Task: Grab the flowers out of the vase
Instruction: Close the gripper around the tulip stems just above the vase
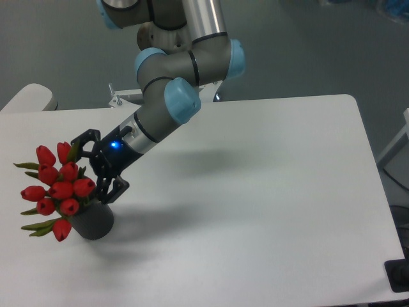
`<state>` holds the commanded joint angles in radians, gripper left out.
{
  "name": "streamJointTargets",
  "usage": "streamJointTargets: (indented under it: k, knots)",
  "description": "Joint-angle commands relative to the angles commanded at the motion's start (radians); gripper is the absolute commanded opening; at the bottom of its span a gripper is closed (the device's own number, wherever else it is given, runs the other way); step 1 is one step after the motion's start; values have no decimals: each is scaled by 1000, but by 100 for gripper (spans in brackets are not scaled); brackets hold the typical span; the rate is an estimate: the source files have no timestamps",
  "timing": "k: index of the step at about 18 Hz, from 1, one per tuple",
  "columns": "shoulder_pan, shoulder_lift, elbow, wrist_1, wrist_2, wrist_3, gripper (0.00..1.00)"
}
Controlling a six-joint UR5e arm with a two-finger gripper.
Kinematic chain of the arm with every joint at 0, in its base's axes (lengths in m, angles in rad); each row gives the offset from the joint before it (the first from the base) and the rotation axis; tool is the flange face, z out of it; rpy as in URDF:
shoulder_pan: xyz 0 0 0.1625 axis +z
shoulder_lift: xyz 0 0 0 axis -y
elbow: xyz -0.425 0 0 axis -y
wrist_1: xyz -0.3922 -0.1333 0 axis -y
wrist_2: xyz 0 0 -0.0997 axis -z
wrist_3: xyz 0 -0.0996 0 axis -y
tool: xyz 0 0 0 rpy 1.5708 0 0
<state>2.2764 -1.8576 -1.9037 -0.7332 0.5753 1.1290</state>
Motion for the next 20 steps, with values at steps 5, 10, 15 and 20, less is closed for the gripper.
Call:
streamJointTargets:
  k: [5,10,15,20]
  knots:
    - [-15,-11,8,2,-2,-2,100]
    - [-15,-11,9,2,-2,0,74]
    - [-12,-8,11,2,0,0,54]
    - [-6,-2,17,2,-2,-2,47]
